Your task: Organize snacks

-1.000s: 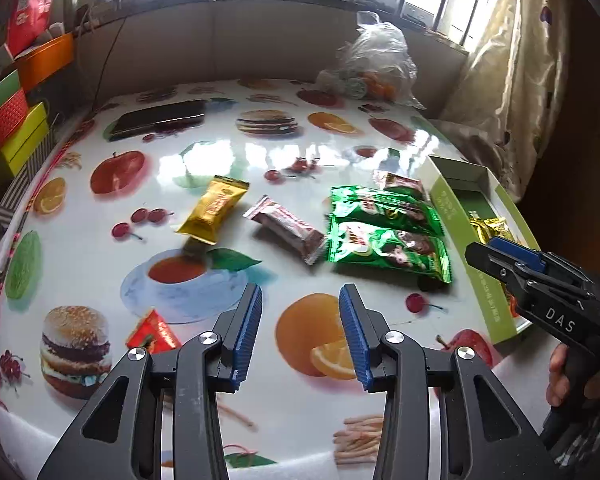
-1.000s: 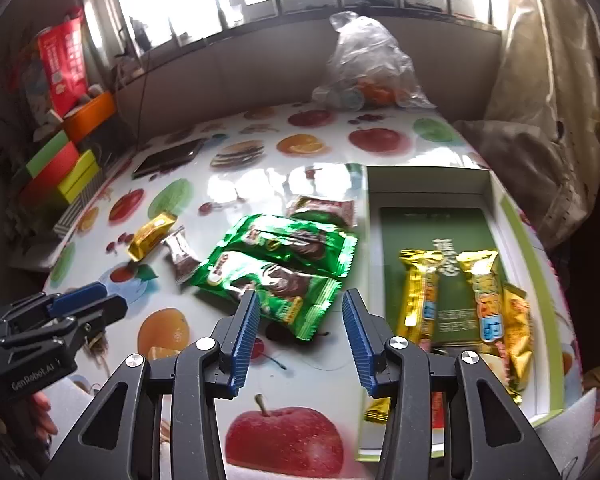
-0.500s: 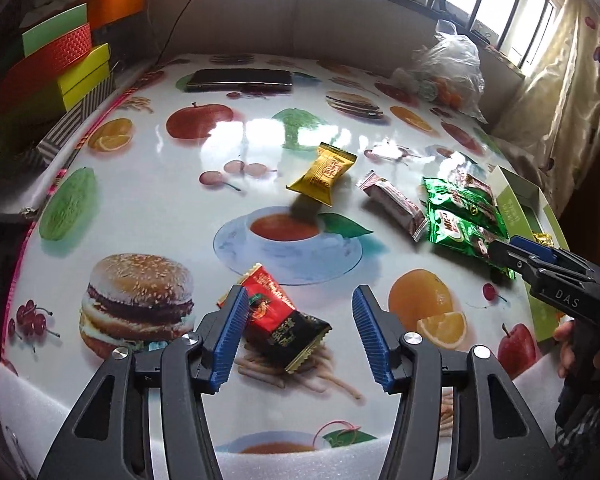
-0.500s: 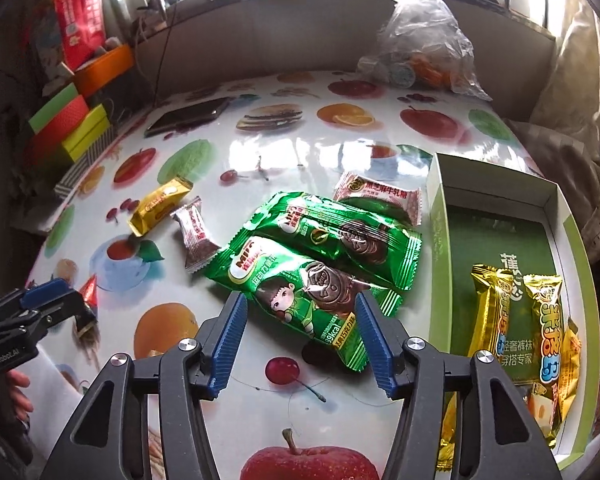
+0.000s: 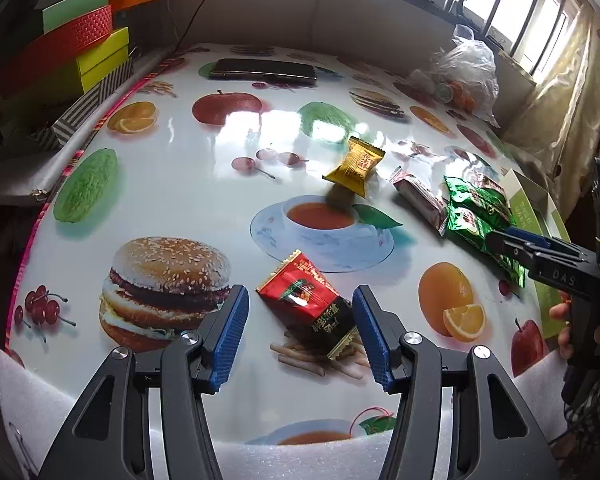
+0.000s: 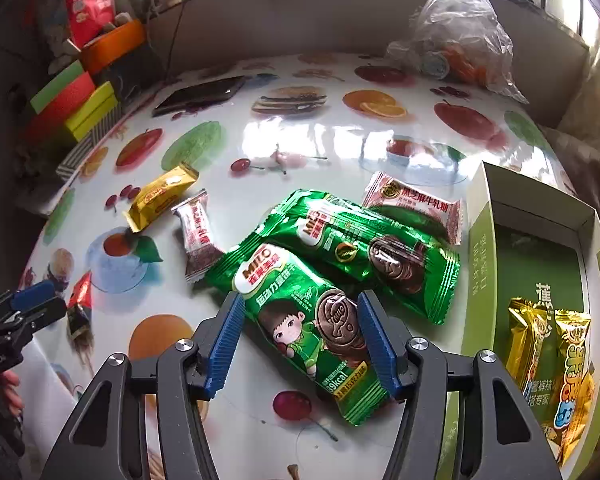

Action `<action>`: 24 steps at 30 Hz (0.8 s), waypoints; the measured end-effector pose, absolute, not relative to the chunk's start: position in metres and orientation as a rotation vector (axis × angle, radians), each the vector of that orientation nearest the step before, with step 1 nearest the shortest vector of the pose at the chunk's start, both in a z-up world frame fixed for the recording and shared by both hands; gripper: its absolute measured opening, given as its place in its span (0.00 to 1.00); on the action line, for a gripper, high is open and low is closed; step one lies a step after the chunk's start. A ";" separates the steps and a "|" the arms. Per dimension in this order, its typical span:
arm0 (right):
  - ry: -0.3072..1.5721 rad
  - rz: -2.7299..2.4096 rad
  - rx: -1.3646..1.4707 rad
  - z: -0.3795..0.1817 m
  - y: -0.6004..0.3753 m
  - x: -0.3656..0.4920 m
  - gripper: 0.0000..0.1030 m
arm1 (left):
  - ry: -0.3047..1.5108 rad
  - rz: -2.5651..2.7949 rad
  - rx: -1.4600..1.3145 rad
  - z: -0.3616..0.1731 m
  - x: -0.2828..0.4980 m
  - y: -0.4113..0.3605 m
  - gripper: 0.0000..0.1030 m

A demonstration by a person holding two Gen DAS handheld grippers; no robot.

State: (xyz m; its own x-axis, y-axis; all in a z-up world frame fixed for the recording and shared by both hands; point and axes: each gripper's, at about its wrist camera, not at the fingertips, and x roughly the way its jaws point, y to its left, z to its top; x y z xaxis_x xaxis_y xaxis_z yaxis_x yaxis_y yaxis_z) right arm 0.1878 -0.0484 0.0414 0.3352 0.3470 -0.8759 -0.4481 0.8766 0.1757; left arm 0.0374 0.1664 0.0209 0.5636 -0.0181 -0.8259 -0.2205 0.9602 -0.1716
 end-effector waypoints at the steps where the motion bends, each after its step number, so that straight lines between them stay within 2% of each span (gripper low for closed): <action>1: 1.120 0.522 -0.098 0.042 -0.047 0.184 0.57 | 0.967 0.124 -0.270 0.021 0.037 0.168 0.54; 7: 1.151 0.627 -0.095 0.047 -0.031 0.158 0.57 | 0.976 0.132 -0.279 0.018 0.037 0.171 0.54; 12: 1.077 0.580 -0.167 0.054 -0.025 0.155 0.57 | 0.985 0.139 -0.285 0.017 0.036 0.170 0.54; 24: 1.093 0.542 -0.252 0.028 -0.011 0.164 0.57 | 1.032 0.136 -0.309 0.004 0.048 0.164 0.54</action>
State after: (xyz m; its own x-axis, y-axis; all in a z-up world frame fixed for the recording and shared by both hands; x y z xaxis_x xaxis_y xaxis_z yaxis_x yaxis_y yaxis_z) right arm 0.1639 -0.0110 0.0280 0.3469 0.2916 -0.8914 -0.5331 0.8433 0.0683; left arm 0.0475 0.1645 0.0038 0.5096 -0.0334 -0.8598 -0.2549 0.9485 -0.1879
